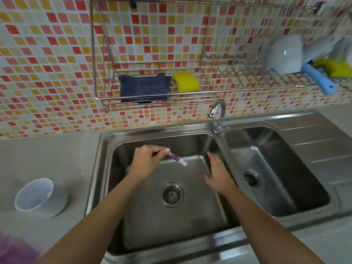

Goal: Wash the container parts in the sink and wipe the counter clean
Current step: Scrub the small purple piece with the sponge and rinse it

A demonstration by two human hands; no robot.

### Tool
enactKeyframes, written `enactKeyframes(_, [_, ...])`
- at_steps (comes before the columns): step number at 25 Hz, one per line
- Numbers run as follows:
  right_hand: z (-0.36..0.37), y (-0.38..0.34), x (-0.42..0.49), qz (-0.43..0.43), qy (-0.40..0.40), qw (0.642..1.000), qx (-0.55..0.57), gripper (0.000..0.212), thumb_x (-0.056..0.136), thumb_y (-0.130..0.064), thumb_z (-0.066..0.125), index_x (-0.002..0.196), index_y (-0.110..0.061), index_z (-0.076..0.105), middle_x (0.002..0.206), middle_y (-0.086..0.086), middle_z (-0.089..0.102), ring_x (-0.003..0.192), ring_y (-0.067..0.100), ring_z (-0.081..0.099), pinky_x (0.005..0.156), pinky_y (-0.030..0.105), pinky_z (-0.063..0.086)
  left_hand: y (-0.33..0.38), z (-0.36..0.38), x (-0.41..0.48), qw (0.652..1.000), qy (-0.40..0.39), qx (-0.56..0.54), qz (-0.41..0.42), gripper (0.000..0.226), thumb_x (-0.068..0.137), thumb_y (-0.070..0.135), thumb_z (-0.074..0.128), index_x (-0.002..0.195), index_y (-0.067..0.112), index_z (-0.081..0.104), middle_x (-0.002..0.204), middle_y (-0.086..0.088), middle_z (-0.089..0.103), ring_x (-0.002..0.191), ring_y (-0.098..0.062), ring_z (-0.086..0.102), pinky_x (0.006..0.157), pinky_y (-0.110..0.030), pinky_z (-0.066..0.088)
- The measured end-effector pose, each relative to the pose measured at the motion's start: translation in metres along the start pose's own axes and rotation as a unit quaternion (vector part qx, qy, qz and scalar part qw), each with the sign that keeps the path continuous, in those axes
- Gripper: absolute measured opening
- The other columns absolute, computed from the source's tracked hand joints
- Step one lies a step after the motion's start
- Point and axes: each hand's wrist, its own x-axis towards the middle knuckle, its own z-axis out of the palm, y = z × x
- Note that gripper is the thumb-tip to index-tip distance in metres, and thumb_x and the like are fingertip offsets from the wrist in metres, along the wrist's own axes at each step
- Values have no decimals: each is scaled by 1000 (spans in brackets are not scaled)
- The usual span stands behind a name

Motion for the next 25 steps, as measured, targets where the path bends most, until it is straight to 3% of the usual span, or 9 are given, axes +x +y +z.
enactKeyframes(4, [-41, 57, 52, 29, 38, 998, -52, 85, 82, -13, 61, 145, 0, 7, 153, 18, 17, 142, 30, 16, 115, 30, 11, 22, 50, 22, 994, 44, -1, -99, 20, 87, 28, 63, 98, 16, 75, 89, -5, 76, 83, -18, 68, 83, -32, 51])
enactKeyframes(7, [-57, 74, 97, 68, 22, 997, -20, 96, 78, -12, 67, 146, -1, 0, 156, 16, 10, 143, 30, 12, 117, 32, 11, 26, 70, 27, 987, 79, 14, -139, 21, 86, 30, 63, 93, 16, 76, 75, -6, 73, 70, -17, 65, 71, -29, 47])
enactKeyframes(9, [-57, 69, 118, 69, 23, 996, 53, 91, 77, -10, 67, 146, -1, 8, 153, 18, 19, 140, 33, 21, 116, 35, 19, 26, 71, 23, 983, 90, 21, -161, 21, 86, 32, 63, 84, 16, 76, 57, -3, 64, 53, -8, 55, 60, -28, 43])
enactKeyframes(13, [-59, 41, 127, 59, 186, 975, 106, 67, 79, -9, 64, 136, 1, 30, 133, 19, 42, 120, 32, 45, 104, 37, 38, 23, 64, 17, 982, 100, 58, -148, 24, 86, 30, 63, 73, 14, 75, 52, -6, 59, 46, -10, 50, 50, -22, 35])
enactKeyframes(17, [-67, 3, 88, -63, 343, 916, 197, 25, 85, -12, 51, 107, -1, 51, 105, 15, 51, 90, 16, 47, 83, 26, 44, 26, 53, 16, 984, 113, 78, -115, 18, 86, 28, 63, 82, 17, 76, 55, -4, 64, 51, -17, 58, 49, -14, 34])
enactKeyframes(19, [-79, -26, 71, -178, 374, 881, 230, 19, 86, -20, 46, 98, -5, 50, 97, 12, 50, 87, 19, 48, 78, 32, 45, 31, 49, 16, 986, 111, 68, -103, 18, 86, 28, 63, 83, 17, 77, 59, -3, 68, 55, -13, 60, 52, -13, 36])
enactKeyframes(22, [-125, -90, 67, -341, 422, 822, 174, 12, 84, -21, 48, 93, -12, 49, 91, 8, 53, 87, 20, 48, 78, 31, 40, 37, 39, 13, 988, 111, 56, -92, 18, 87, 27, 63, 82, 16, 76, 56, 5, 63, 54, -3, 57, 51, -8, 36])
enactKeyframes(23, [-144, -115, 69, -345, 425, 825, 139, 14, 84, -23, 48, 94, -14, 51, 93, 8, 56, 89, 20, 49, 80, 32, 38, 38, 35, 12, 988, 114, 56, -85, 18, 87, 27, 63, 82, 16, 76, 55, 6, 61, 53, -1, 55, 52, -7, 37])
enactKeyframes(25, [-173, -158, 84, -269, 357, 894, 28, 29, 86, -32, 49, 109, -15, 53, 113, 9, 56, 105, 24, 50, 90, 36, 36, 38, 25, 7, 988, 125, 51, -75, 17, 86, 26, 63, 82, 17, 76, 58, 5, 64, 54, -2, 57, 55, -4, 38])
